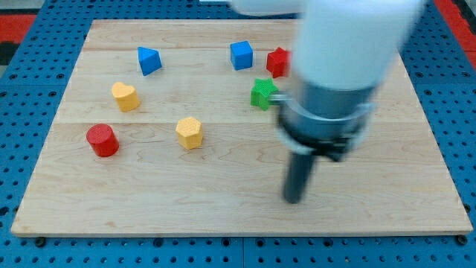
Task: Slide the yellow hexagon towards up
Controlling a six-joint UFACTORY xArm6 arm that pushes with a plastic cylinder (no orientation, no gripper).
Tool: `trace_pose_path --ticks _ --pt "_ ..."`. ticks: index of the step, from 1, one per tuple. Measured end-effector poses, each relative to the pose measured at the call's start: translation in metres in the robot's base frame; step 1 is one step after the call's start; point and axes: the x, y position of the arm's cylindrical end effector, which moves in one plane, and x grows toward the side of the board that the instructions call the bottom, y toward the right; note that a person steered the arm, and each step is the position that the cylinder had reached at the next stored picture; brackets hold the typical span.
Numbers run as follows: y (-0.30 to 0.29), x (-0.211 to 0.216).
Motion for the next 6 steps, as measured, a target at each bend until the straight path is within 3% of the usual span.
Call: trace_pose_path --ticks 1,2,4,5,6 --pt "-0.075 -0.039" --pt "-0.108 -0.086" --pt "-0.16 -0.073" --pt "-0.177 -0.102" --pt "-0.162 -0.104"
